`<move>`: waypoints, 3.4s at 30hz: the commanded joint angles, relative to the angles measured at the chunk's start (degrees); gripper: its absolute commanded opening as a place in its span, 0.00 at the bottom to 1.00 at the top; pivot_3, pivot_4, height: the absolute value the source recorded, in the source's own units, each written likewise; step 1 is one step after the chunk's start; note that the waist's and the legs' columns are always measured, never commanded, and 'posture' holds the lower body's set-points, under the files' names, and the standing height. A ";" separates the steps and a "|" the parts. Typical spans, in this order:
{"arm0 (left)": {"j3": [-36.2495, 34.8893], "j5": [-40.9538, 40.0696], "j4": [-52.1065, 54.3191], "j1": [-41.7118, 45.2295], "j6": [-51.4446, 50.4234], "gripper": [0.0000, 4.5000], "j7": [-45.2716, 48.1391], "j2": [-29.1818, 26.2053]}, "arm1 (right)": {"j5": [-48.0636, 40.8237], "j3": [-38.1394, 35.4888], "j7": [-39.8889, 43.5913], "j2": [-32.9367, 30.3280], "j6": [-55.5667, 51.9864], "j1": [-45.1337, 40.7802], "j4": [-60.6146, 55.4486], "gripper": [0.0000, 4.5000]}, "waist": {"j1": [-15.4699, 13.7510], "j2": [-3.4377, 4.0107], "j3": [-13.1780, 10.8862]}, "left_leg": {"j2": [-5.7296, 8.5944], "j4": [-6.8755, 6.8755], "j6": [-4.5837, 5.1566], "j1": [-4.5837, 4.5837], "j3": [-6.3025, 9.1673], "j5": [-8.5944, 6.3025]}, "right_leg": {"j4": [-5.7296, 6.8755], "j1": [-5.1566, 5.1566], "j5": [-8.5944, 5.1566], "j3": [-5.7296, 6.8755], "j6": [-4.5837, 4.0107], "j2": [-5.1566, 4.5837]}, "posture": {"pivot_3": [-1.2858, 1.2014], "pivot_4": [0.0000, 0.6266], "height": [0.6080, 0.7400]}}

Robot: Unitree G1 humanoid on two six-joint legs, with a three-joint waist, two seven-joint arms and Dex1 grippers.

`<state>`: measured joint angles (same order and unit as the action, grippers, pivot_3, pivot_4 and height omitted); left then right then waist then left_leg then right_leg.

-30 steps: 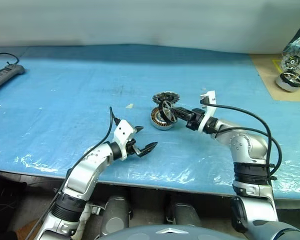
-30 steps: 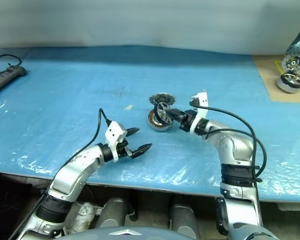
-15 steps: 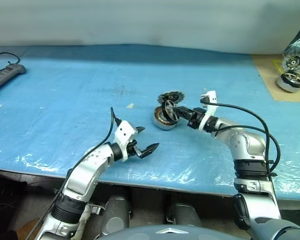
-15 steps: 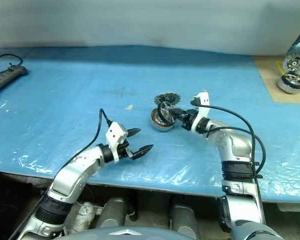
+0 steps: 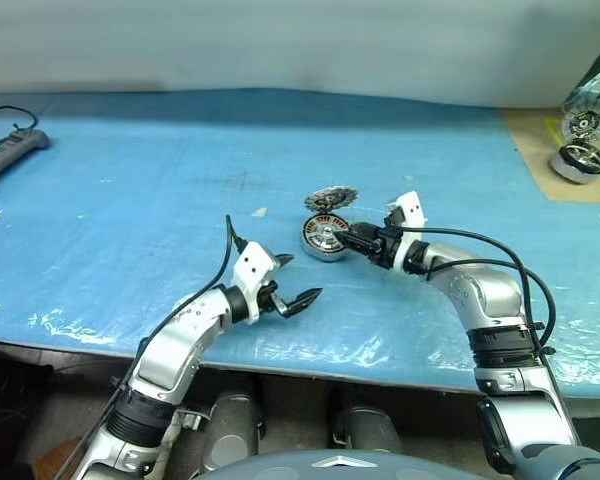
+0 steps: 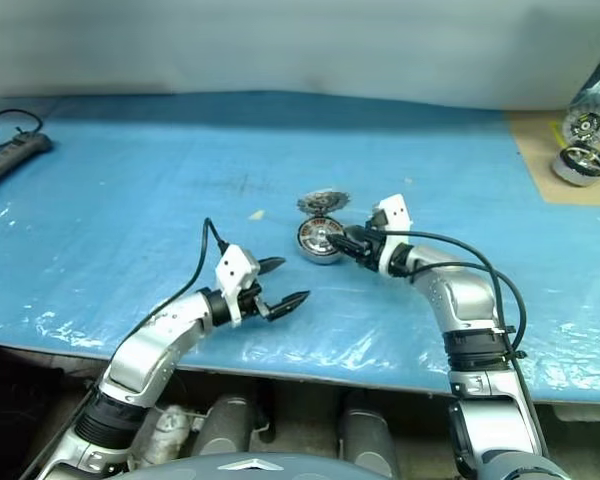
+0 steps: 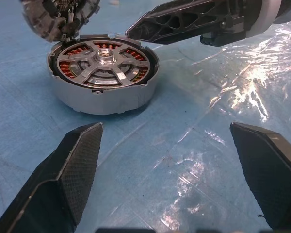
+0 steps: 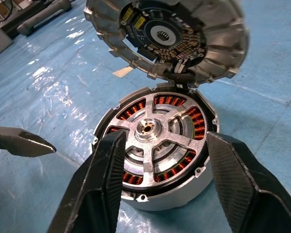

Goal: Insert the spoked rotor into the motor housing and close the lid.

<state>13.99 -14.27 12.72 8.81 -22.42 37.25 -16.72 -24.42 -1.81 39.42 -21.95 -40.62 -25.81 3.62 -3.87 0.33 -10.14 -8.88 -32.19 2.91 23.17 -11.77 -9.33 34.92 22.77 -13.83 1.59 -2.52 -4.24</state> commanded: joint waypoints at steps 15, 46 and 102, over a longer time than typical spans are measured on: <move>-0.99 -0.70 1.08 0.35 0.80 1.00 0.04 0.03 | -1.04 2.53 -1.78 5.67 2.46 -4.86 0.65 0.01 | -0.02 0.00 0.00 | -0.01 -0.02 0.00 0.02 0.00 0.00 | 0.03 0.02 0.00 0.00 0.00 0.01 | 0.52 0.24 1.00; -22.64 -1.88 -81.84 62.15 28.41 0.79 12.33 11.73 | -6.85 -5.24 -0.61 -4.77 -6.78 11.62 -16.56 0.00 | -2.05 -0.33 -0.12 | 0.05 -0.49 0.55 0.73 0.03 -0.04 | 0.12 0.46 0.33 0.15 0.12 -0.14 | 0.52 0.24 1.00; -15.26 0.15 -36.57 27.01 17.40 0.00 35.96 4.28 | -0.74 5.00 -7.78 -3.11 0.97 -0.22 -12.80 0.29 | -1.49 -0.22 -0.15 | -0.06 0.06 0.35 0.63 0.04 0.10 | -0.09 0.46 0.16 0.44 -0.15 -0.14 | 0.52 0.24 1.00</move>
<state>-1.87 -13.96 -29.11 37.65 -4.48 74.42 -11.59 -27.15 1.66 30.85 -25.37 -42.79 -24.85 -10.00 -5.36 0.11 -10.28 -8.94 -32.15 3.25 23.85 -11.73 -9.24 34.83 23.27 -13.66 2.04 -2.67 -4.39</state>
